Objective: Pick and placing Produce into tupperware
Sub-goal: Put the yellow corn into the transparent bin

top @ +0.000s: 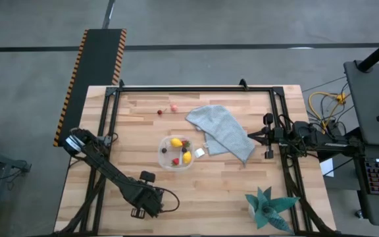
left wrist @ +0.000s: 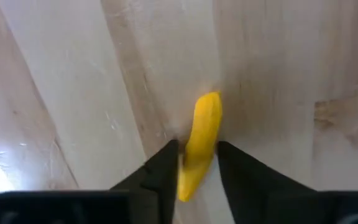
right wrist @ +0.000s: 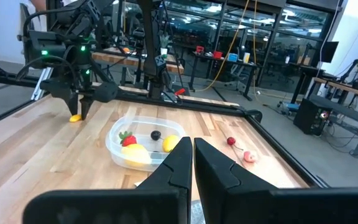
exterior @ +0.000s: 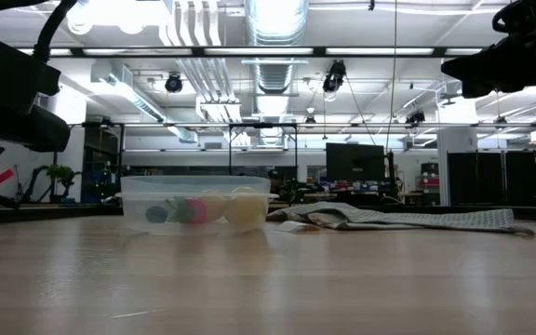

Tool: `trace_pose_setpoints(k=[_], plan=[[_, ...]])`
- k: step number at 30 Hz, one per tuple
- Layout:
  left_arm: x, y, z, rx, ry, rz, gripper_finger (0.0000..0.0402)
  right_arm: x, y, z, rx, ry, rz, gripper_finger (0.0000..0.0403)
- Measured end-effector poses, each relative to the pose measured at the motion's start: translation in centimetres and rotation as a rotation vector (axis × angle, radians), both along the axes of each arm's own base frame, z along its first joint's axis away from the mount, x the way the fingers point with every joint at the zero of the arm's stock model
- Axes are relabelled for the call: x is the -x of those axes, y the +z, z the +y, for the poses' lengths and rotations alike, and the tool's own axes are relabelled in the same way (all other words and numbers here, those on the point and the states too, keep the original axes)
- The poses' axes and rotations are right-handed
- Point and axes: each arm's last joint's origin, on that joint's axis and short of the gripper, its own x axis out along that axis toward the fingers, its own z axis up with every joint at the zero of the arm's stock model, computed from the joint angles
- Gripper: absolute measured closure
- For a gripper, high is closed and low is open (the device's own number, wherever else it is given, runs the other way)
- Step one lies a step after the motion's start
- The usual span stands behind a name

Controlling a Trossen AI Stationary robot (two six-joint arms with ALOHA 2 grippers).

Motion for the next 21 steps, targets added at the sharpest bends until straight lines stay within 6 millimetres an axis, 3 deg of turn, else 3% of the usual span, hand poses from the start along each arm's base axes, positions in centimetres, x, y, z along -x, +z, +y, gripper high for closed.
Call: trace_pose_setpoints(k=[6,13,21], plan=[[0.4,-1.0,0.3,0.031,0.0,0.021,0.0389,0.0,0.0,0.0,0.0,0.0,0.0,0.0394],[0.5,-0.9,0.4,0.033,-0.025,0.019,0.0399,0.0,0.0,0.0,0.0,0.0,0.0,0.0394],[1.0,1.2,1.0,0.047,-0.014,-0.04,0.04,0.0,0.0,0.0,0.0,0.0,0.0,0.0394]])
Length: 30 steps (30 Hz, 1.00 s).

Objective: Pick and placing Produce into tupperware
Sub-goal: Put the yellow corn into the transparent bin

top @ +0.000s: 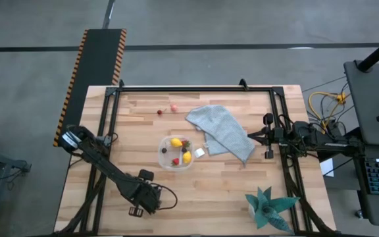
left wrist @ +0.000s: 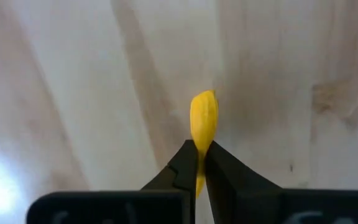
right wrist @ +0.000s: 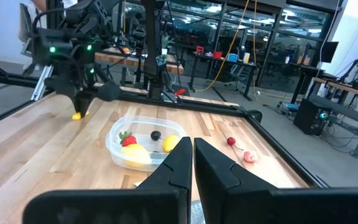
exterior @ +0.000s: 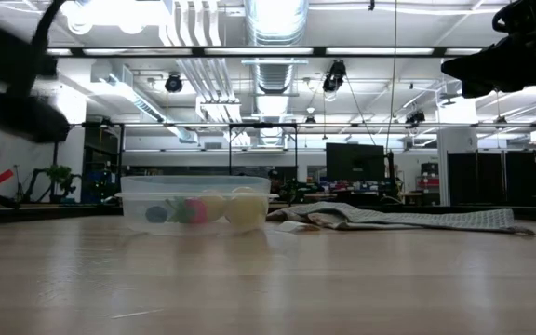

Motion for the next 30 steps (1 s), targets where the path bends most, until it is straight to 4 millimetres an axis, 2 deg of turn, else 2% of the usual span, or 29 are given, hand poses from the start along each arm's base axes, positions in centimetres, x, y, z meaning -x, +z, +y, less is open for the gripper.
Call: trace_pose_setpoints(k=[8,15,24,30], plan=[[-0.1,2.8,1.1,-0.006,0.033,-0.138,0.0401,0.0,0.0,0.0,0.0,0.0,0.0,0.0394],[-0.6,5.0,3.0,-0.043,0.016,-0.25,0.0401,0.0,0.0,0.0,0.0,0.0,0.0,0.0394],[-2.1,6.3,6.4,-0.203,-0.02,-0.376,0.0401,0.0,0.0,0.0,0.004,0.0,0.0,0.0394],[-3.9,6.6,9.8,-0.27,-0.061,-0.401,0.0402,0.0,0.0,0.0,0.006,0.0,0.0,0.0394]])
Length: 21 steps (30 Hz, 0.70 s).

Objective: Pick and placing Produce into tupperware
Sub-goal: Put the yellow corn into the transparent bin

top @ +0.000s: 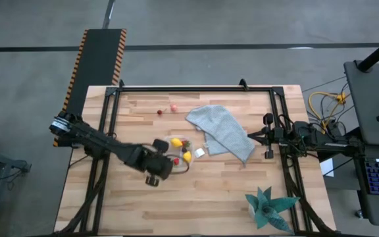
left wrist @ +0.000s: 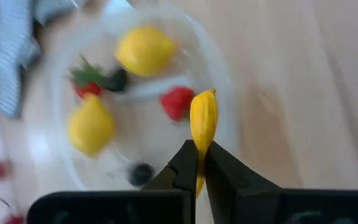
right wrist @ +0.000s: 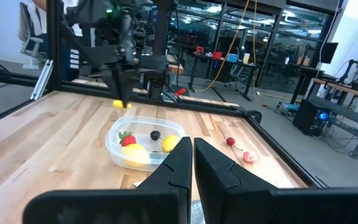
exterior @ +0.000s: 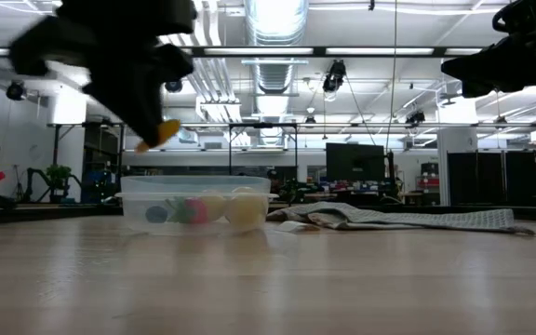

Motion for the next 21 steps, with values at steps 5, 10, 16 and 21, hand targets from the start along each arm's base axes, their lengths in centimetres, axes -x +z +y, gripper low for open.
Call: trace_pose_setpoints(k=[5,10,16,21], plan=[[-1.7,0.4,3.0,-0.022,-0.06,-0.046,0.0402,0.0,0.0,0.0,0.002,0.0,0.0,0.0394],[-2.4,-0.1,6.2,-0.015,-0.037,-0.017,0.0401,0.0,0.0,0.0,0.002,0.0,0.0,0.0394],[-3.0,-1.5,7.9,-0.051,-0.083,0.057,0.0401,0.0,0.0,0.0,0.002,-0.001,0.001,0.0394],[-3.6,-3.8,8.3,-0.06,-0.115,0.154,0.0401,0.0,0.0,0.0,0.003,-0.002,0.001,0.0394]])
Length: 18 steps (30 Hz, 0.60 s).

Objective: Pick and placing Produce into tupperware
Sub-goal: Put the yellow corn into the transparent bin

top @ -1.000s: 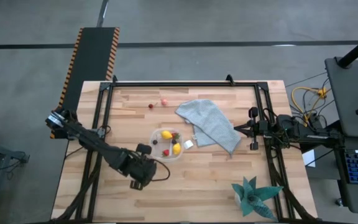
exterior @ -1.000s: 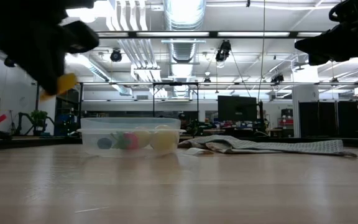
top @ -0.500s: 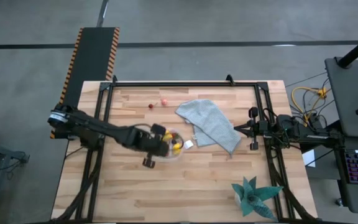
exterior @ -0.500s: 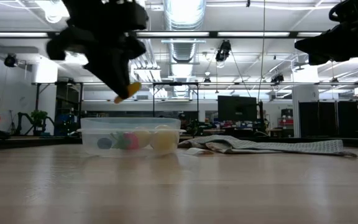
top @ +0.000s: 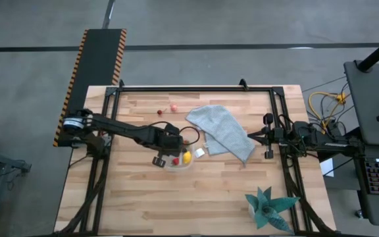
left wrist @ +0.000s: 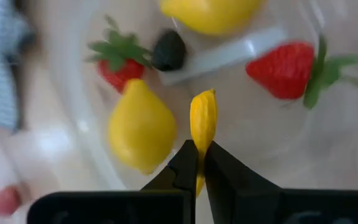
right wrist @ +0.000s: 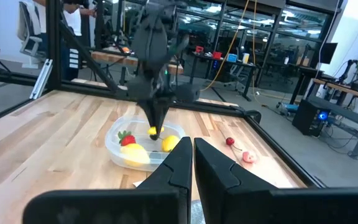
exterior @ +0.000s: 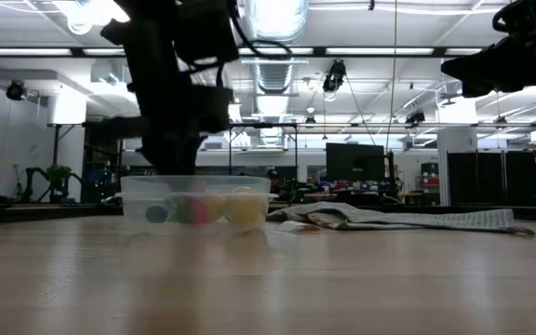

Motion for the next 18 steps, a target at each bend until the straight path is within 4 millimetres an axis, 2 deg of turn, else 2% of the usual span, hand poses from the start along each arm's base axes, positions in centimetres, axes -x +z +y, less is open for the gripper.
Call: trace_pose_setpoints(k=[5,8,12,18], plan=[[-0.5,-2.1,0.5,-0.014,-0.014,0.083,0.0401,0.0,0.0,0.0,0.0,-0.015,-0.002,0.0394],[-0.6,-2.6,0.7,-0.021,-0.006,0.1,0.0401,0.0,0.0,-0.1,0.009,-0.026,-0.001,0.0394],[-0.7,-2.2,0.8,-0.037,0.005,0.084,0.0392,0.0,0.0,-0.1,0.048,-0.026,0.001,0.0394],[-0.4,-1.1,0.8,-0.021,0.008,0.043,0.034,0.0,0.0,-0.1,0.06,-0.026,0.002,0.0394]])
